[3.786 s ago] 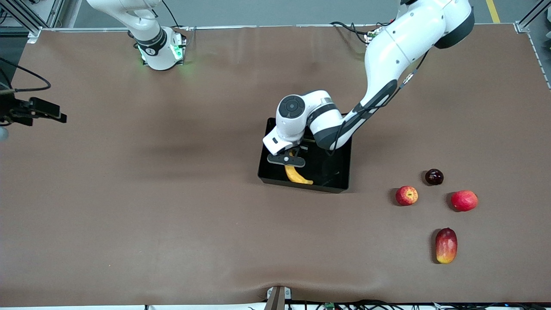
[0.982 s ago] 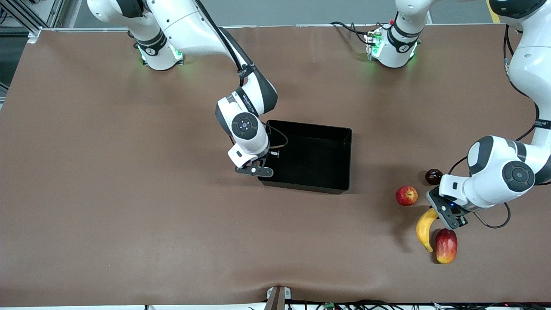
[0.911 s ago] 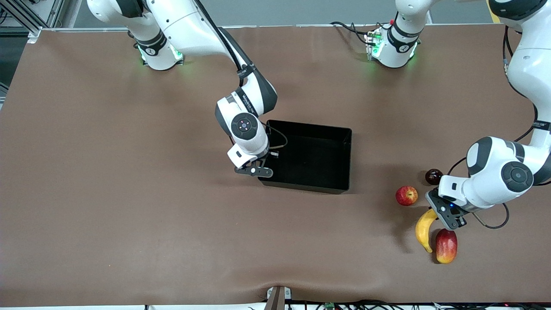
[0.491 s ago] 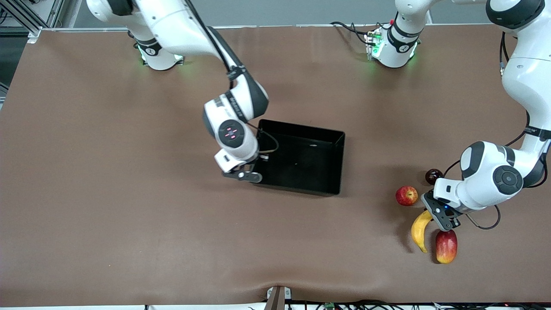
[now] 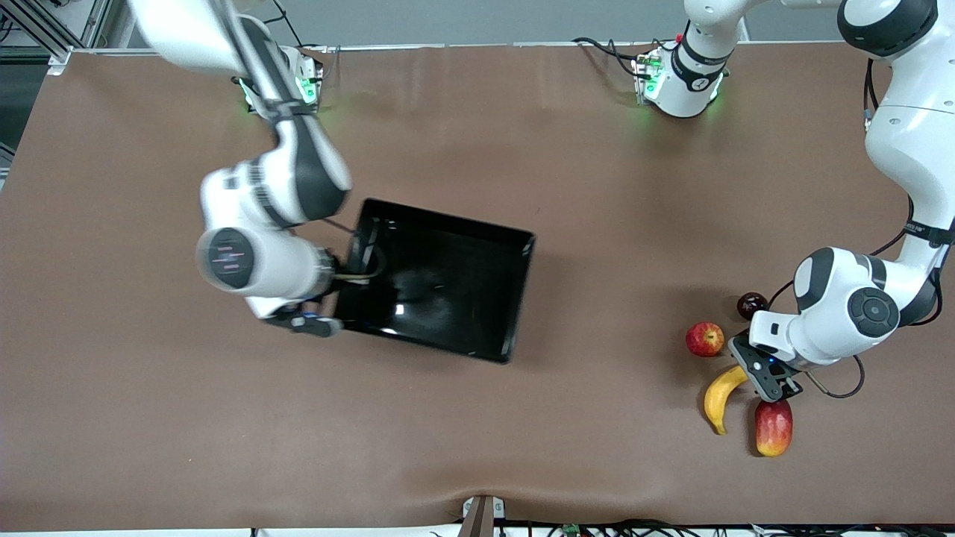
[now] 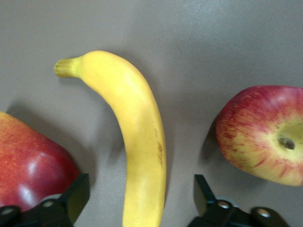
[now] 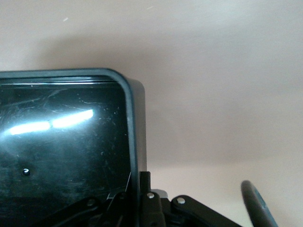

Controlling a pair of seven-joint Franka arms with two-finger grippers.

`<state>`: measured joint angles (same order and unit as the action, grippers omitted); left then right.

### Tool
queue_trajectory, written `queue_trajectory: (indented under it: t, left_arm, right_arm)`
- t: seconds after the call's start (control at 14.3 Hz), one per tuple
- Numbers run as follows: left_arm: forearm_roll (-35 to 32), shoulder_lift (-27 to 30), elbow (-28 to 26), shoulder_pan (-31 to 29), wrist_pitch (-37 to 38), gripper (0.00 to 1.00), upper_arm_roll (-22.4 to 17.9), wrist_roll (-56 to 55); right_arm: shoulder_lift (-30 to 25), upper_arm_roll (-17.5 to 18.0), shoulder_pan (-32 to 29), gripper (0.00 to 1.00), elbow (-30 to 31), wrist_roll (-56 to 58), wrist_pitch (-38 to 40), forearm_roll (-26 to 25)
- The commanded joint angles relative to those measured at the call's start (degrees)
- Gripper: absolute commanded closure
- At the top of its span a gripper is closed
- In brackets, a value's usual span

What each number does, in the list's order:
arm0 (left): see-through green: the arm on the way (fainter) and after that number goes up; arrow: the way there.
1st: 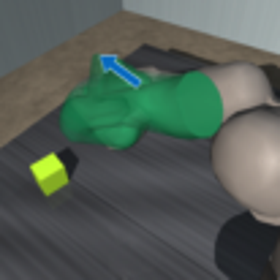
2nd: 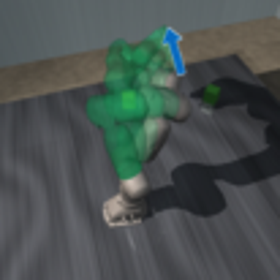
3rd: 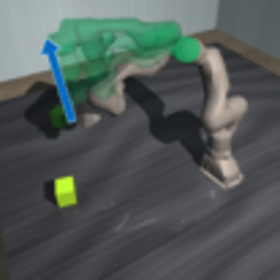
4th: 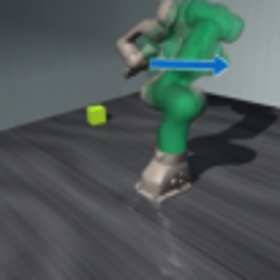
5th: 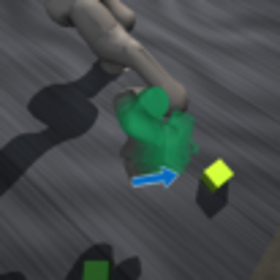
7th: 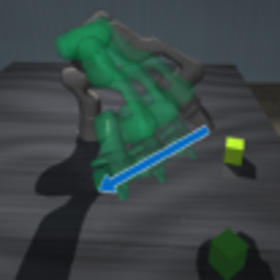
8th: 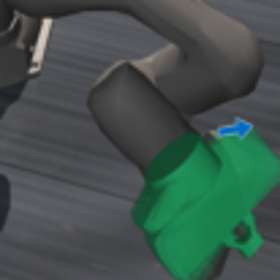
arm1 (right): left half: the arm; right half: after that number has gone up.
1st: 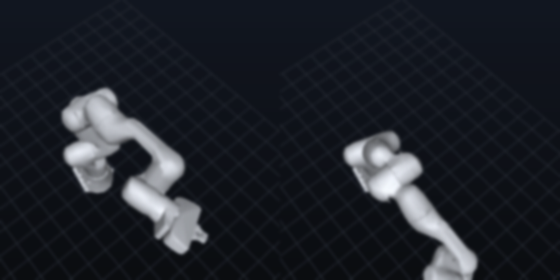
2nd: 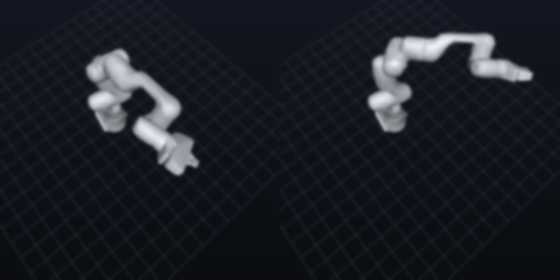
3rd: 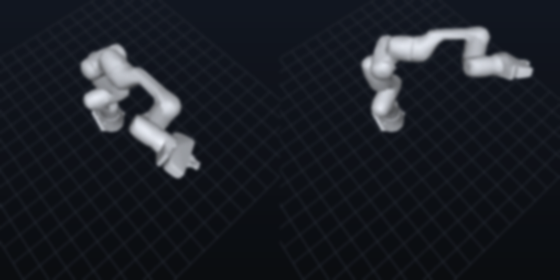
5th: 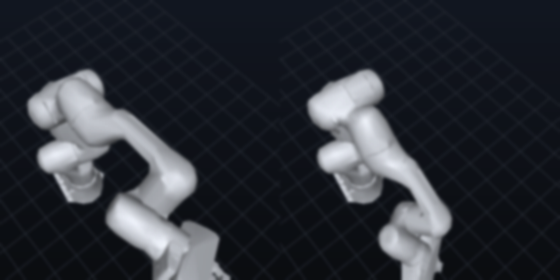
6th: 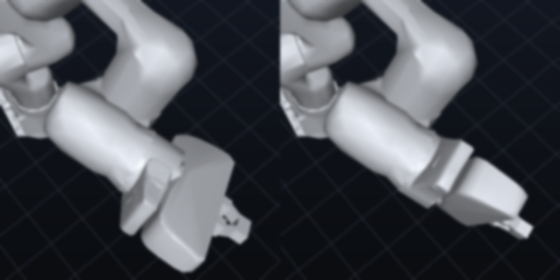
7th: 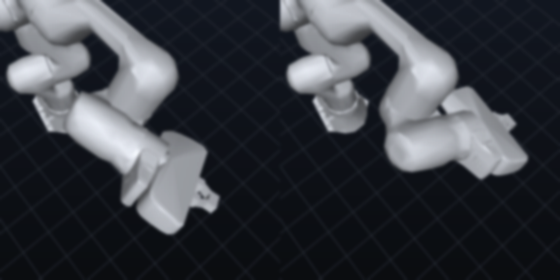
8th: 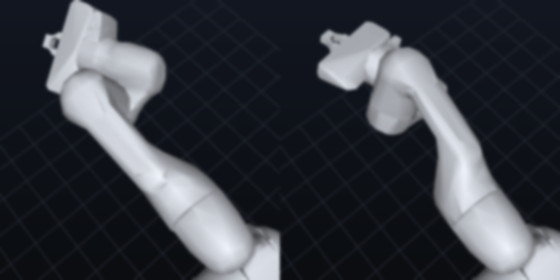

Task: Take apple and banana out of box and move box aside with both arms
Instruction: 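Drag the black box away with the right gripper while the left gripper releases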

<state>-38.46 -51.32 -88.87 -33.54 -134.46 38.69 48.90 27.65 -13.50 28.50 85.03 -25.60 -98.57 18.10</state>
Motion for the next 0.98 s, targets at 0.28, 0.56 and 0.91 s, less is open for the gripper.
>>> queue_trajectory:
  t: [0.28, 0.56, 0.91]
  left_arm:
    - [10.5, 7.0, 3.4, -0.7, 10.9, 0.0, 2.9, -1.0]
    - [11.9, 11.7, 5.8, -0.7, 21.0, 0.0, 6.4, -12.5]
    - [12.0, 18.3, 5.7, 2.7, 29.9, 0.0, 6.8, -34.5]
  right_arm:
    - [-6.0, 0.9, -16.3, 1.0, 1.7, 17.0, 8.2, -6.0]
    - [-7.6, 0.9, -26.3, 1.0, 5.8, 30.0, 7.6, -7.3]
    - [-7.7, 0.9, -38.2, 1.0, 15.8, 46.0, -3.9, -9.9]
